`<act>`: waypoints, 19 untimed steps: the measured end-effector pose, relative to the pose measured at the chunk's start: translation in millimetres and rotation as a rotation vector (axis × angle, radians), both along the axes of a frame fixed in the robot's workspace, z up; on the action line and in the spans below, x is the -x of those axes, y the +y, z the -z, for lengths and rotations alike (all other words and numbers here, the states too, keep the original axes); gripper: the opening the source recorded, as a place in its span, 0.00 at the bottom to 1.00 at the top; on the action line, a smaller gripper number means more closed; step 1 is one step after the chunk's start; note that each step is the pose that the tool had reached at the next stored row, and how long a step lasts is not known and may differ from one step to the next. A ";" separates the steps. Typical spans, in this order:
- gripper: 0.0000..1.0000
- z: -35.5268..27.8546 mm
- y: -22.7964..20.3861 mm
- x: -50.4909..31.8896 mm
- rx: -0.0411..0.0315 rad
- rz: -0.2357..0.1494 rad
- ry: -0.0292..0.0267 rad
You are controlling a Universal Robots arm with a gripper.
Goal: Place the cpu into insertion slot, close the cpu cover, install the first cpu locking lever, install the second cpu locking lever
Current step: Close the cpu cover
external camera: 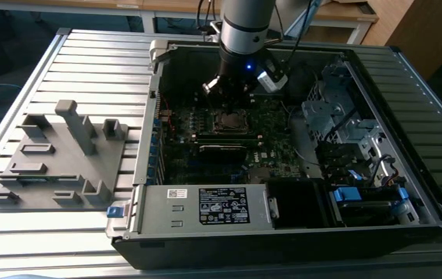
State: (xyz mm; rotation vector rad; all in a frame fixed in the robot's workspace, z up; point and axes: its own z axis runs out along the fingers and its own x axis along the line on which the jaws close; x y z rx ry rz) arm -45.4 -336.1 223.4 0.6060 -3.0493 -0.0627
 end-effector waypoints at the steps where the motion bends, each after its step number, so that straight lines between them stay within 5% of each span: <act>1: 0.11 0.1 0.0 0.0 0.0000 0.018 0.0000; 14: 0.11 1.7 0.0 0.0 0.0001 0.249 0.0001; 19: 0.11 1.8 0.0 0.0 0.0000 0.256 0.0000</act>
